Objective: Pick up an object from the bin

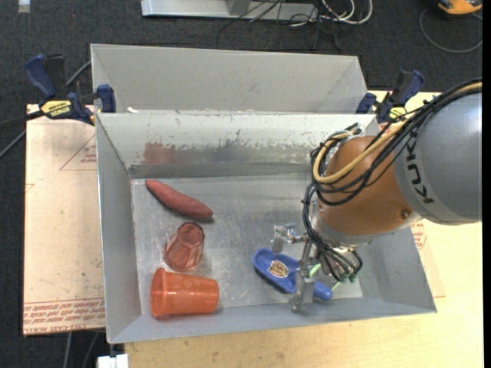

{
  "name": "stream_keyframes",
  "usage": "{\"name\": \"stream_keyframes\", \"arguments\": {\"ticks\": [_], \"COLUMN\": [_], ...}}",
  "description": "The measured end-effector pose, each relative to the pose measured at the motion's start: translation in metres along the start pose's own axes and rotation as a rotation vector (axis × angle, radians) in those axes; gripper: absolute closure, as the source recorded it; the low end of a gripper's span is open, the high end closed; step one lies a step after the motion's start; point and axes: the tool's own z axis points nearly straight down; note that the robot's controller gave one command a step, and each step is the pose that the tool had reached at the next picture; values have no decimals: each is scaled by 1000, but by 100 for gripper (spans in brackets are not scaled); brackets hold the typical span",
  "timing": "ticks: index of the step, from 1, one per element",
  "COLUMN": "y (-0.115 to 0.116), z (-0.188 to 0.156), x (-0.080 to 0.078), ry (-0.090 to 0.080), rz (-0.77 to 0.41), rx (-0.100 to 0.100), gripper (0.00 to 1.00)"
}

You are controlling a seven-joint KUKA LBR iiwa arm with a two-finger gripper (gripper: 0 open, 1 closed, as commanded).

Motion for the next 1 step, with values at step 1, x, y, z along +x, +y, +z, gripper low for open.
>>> {"name": "stream_keyframes", "arguments": {"ticks": [1], "y": [-29], "z": [22], "x": [0], "ry": [-5], "rz": [-73], "rx": [-1], "gripper": [100]}}
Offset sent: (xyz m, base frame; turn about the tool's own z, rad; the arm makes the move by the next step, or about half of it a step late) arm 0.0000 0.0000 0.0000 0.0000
